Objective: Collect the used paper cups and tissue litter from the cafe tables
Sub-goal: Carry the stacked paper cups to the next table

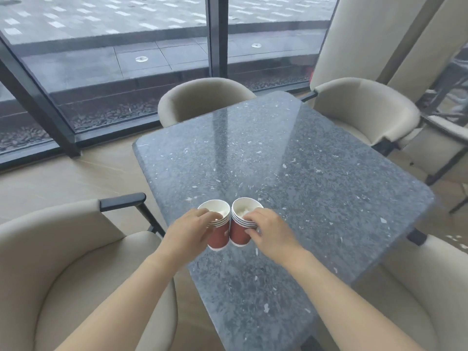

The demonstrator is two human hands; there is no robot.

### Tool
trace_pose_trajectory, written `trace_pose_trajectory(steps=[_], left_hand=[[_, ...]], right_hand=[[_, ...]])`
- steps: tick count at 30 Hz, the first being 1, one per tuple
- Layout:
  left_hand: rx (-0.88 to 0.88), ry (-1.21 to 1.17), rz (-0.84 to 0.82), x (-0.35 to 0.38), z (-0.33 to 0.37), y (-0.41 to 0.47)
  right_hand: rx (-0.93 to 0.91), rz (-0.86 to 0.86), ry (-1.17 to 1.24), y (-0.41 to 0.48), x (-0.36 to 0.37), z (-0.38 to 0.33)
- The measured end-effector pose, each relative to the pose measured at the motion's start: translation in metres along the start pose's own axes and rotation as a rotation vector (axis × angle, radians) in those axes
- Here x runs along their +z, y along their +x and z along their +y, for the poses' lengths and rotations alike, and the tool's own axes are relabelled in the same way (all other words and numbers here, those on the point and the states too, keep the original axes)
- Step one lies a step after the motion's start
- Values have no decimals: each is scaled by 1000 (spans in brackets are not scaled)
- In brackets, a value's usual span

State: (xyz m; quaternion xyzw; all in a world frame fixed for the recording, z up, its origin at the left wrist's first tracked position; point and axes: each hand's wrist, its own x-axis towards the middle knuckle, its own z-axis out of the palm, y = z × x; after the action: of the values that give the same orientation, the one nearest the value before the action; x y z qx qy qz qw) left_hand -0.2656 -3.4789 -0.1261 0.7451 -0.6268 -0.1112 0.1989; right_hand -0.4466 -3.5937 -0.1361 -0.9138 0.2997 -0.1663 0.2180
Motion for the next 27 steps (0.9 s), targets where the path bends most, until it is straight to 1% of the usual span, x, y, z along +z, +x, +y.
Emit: trace_pose_trajectory(steps=[3, 6, 9, 13, 17, 22, 27], left_hand=[[60, -51, 34, -4, 29, -44], [107, -79, 32, -7, 59, -86], [162, -111, 4, -6, 89, -121], [185, -153, -48, 1, 129, -157], [246, -191, -49, 10, 166, -175], [332, -176, -58, 27, 220, -186], [437, -180, -101, 56, 298, -194]], right_hand=[[52, 75, 6, -55, -14, -27], [88, 128, -5, -114, -25, -51], [122, 165, -41, -172, -37, -69], [222, 220, -49, -240, -55, -85], [293, 289, -68, -289, -73, -88], [371, 368, -52, -344, -95, -80], [458, 455, -51, -419, -128, -55]])
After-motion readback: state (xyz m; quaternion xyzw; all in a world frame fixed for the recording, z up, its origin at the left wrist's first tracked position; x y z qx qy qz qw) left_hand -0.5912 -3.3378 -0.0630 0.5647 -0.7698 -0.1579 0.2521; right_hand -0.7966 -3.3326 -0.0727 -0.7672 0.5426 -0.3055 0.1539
